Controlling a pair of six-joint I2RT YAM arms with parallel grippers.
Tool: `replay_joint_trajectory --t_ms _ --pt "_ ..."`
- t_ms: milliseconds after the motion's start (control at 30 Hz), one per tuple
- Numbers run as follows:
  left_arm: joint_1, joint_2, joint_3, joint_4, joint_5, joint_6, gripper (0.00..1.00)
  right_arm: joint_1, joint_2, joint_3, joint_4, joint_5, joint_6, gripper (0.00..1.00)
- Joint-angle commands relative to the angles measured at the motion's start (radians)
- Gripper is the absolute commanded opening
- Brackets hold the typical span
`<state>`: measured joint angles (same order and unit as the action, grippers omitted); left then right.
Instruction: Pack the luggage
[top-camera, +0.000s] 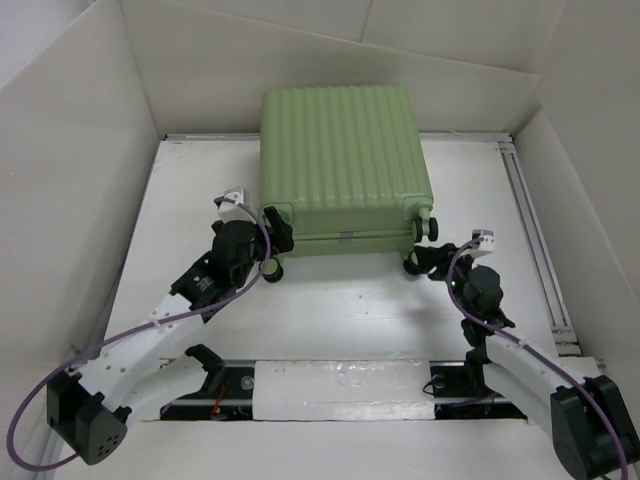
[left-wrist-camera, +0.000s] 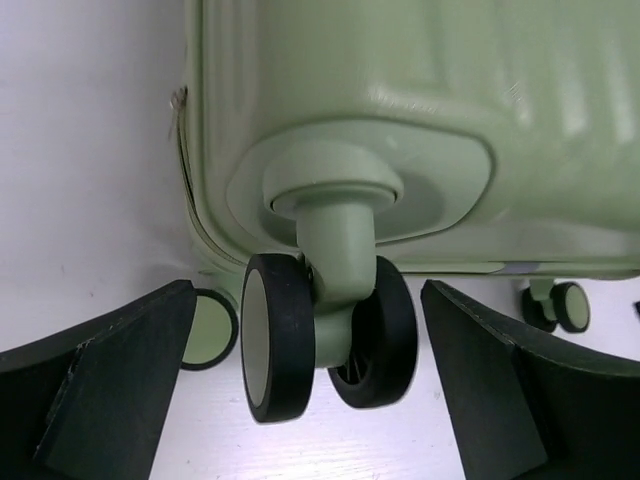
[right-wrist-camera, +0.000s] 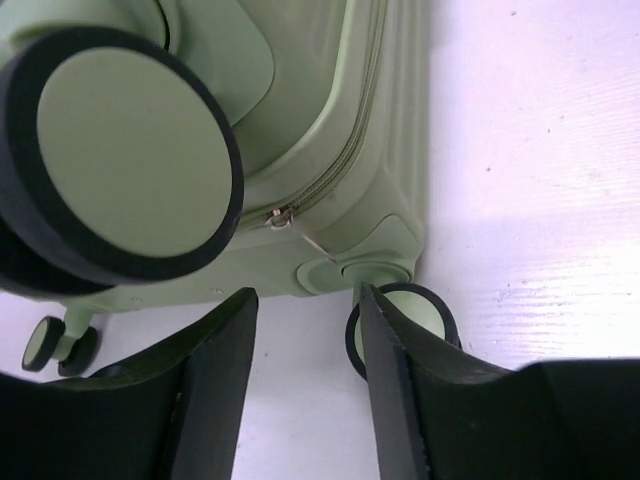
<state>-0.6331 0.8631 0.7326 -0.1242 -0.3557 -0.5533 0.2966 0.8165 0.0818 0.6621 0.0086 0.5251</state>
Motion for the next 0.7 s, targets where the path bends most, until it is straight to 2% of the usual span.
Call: replay_joint_trajectory --t_ms 0,100,233,333,400,567,633,667 --pt "-0.002 0.027 -0.015 0.11 0.043 -0.033 0.95 0.01 0.009 0.049 0.044 0.047 0.03 0.53" --pt "-0.002 0.039 -0.006 0.119 0.055 -0.014 0.95 0.01 0.05 0.07 0.06 0.047 0.019 0.57" --pt "-0.002 0.073 0.004 0.12 0.064 -0.005 0.93 0.01 0.179 0.118 0.129 -0.024 -0.005 0.58" --pt "-0.002 0.073 -0.024 0.141 0.087 -0.005 0.87 0.01 0.26 0.118 0.247 -0.024 -0.005 0.58" --pt "-0.002 0.073 -0.038 0.141 0.087 -0.005 0.84 0.01 0.314 0.143 0.298 -0.038 -0.028 0.53" --pt "-0.002 0.083 -0.038 0.141 0.078 -0.005 0.75 0.01 0.377 0.161 0.402 -0.047 -0.039 0.5" --pt "-0.002 0.093 -0.029 0.132 0.078 -0.005 0.67 0.01 0.406 0.161 0.468 -0.047 -0.039 0.5" --pt "-0.002 0.102 -0.029 0.132 0.078 -0.005 0.67 0.01 0.406 0.15 0.49 -0.033 -0.039 0.5"
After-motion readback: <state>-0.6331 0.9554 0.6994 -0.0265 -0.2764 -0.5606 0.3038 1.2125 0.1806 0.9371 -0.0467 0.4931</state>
